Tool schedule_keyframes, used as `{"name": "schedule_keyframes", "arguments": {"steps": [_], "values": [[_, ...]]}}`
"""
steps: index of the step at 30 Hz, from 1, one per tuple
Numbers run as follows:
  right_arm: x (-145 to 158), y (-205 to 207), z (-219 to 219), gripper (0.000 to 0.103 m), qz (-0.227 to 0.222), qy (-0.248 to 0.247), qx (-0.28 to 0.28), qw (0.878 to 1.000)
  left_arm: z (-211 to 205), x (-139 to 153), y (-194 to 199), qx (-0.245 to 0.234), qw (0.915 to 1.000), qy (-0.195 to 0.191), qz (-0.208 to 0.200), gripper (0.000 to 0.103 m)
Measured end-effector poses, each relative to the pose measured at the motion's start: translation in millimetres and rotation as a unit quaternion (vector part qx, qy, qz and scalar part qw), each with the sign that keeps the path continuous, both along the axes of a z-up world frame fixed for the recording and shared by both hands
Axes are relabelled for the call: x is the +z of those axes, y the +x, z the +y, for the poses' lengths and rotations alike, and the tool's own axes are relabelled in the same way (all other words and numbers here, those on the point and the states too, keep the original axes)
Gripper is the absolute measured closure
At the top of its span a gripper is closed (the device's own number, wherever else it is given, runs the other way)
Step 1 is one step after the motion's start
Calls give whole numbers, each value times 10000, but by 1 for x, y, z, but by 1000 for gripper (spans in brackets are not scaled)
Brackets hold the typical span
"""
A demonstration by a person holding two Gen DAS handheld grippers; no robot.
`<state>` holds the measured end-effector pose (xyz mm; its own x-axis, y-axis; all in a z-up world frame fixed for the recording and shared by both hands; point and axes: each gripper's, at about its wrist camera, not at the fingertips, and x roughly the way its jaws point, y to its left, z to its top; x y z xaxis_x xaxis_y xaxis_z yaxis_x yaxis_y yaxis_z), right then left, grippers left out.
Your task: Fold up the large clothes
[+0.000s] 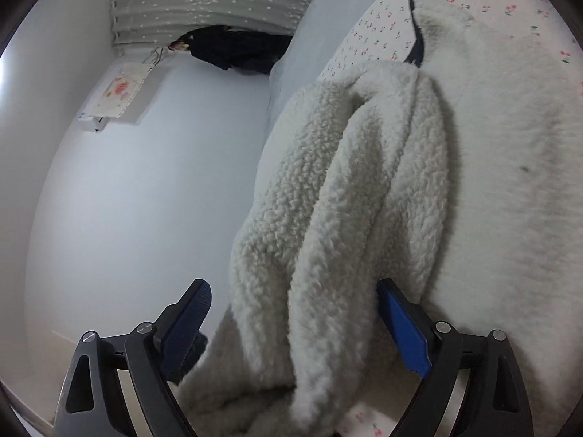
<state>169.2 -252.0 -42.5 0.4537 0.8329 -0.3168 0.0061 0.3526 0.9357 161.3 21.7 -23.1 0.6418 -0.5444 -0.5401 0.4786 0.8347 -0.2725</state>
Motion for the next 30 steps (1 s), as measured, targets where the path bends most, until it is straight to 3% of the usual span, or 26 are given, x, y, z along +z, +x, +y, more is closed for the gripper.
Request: {"name": "schedule_keyframes", "arguments": {"steps": [1,2,3,5,9,12,15,19,22,25,26,27,28,30], "values": [[5,2,7,10,-112,-184,5,9998,0,0,0,17,10000,24,5,31],[10,4,15,20,-232,-401,22,9989,2,0,1,39,10000,38,30,30],[18,2,24,45,-373,-665,17,9971,5,0,2,96,9999,20,77,30],[34,-2,35,60,-691,-1006,-136,9924,18,5,4,223,9994,-249,109,30],[85,-28,54,69,-1792,-1568,-327,9707,51,26,0,845,9918,-901,-332,30],[111,-49,53,70,-2302,-1696,-389,9574,61,26,5,1039,9857,-1314,-182,30],[115,-62,27,70,-2352,-1558,-607,9575,47,21,13,900,9876,-1284,11,30],[90,-77,-24,70,-2015,-1173,-878,9685,9,13,16,473,9949,-881,104,30],[52,-75,-56,67,-1377,-1039,-835,9815,-14,7,16,255,9983,-496,142,30],[9,-75,-82,54,-544,-1335,-871,9857,-26,0,13,186,9992,-320,163,30],[3,-77,-87,44,-378,-1367,-864,9861,-29,0,10,234,9994,-256,81,30],[4,-78,-91,37,-347,-1373,-902,9858,-29,1,10,268,9994,-224,65,30],[11,-81,-94,36,-416,-1396,-970,9846,-28,1,11,283,9992,-257,97,30],[38,-99,-101,35,-908,-1489,-1145,9780,-25,0,12,294,9987,-377,185,30]]}}
